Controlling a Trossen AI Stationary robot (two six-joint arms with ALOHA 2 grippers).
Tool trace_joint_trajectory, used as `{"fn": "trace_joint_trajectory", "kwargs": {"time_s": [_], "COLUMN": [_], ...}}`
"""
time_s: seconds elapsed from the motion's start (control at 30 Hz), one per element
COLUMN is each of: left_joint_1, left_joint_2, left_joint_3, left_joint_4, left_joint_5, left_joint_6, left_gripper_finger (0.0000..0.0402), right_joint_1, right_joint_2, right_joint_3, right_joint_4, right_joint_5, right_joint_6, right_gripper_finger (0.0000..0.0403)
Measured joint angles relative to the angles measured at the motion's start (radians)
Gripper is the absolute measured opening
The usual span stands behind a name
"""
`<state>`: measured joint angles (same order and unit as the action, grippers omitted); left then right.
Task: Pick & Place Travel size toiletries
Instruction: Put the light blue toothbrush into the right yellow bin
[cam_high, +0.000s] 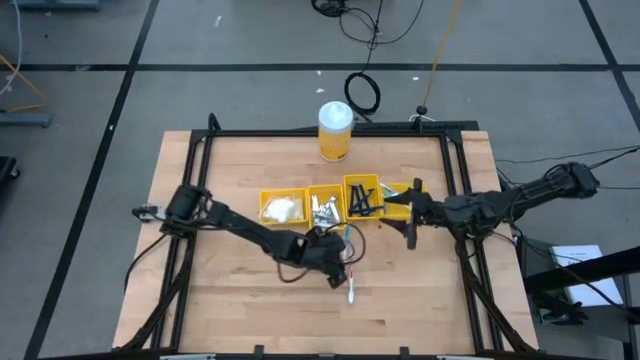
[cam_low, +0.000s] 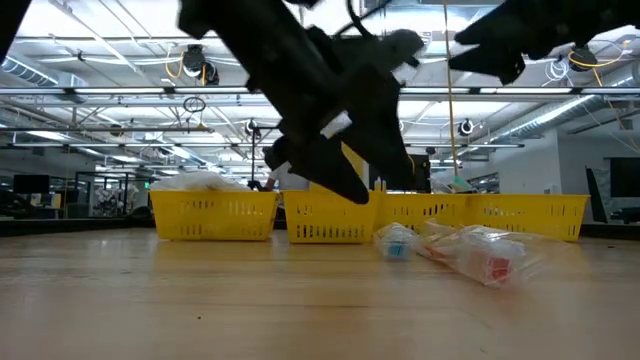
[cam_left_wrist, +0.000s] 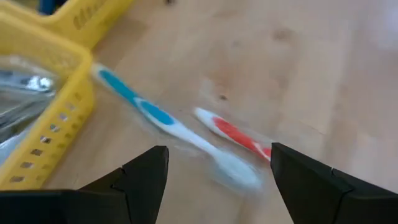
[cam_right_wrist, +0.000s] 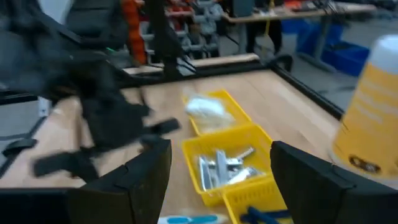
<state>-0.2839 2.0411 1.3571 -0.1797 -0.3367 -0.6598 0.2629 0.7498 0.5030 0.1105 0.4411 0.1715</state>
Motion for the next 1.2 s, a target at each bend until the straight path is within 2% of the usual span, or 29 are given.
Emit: {"fn": "trace_joint_trajectory", "kwargs": {"time_s": [0.1,0.23,0.37,0.8,1.03,1.1,1.2], "left_joint_1": [0.023,0.035,0.032,0.000,-0.002,-0.005,-0.019], "left_joint_2": [0.036,0.073,0.088,0.131,0.131,0.131,0.129], "left_joint_3": [0.077,0.125,0.126,0.126,0.128,0.129,0.130], "left_joint_4": [-0.130,-0.191,-0.195,-0.189,-0.252,-0.261,-0.284], "left_joint_5": [-0.003,0.001,0.028,0.021,0.066,0.095,0.142], "left_joint_6": [-0.077,-0.129,-0.171,-0.309,-0.343,-0.337,-0.340], "left_gripper_finger": [0.0273,0.0273,0.0273,0.0273,0.0272,0.0263,0.0225], "right_joint_1": [0.034,0.070,0.092,0.112,0.112,0.112,0.112], "right_joint_2": [0.001,0.001,0.000,0.000,0.000,0.000,0.000], "right_joint_3": [0.000,0.000,0.000,0.000,0.000,0.000,0.000], "right_joint_4": [0.051,0.075,0.092,0.127,0.125,0.125,0.125], "right_joint_5": [0.001,0.001,0.002,0.002,0.002,0.002,0.002], "right_joint_6": [-0.037,-0.057,-0.067,-0.080,-0.080,-0.080,-0.082], "right_gripper_finger": [0.0257,0.0256,0.0255,0.0256,0.0256,0.0255,0.0256]}}
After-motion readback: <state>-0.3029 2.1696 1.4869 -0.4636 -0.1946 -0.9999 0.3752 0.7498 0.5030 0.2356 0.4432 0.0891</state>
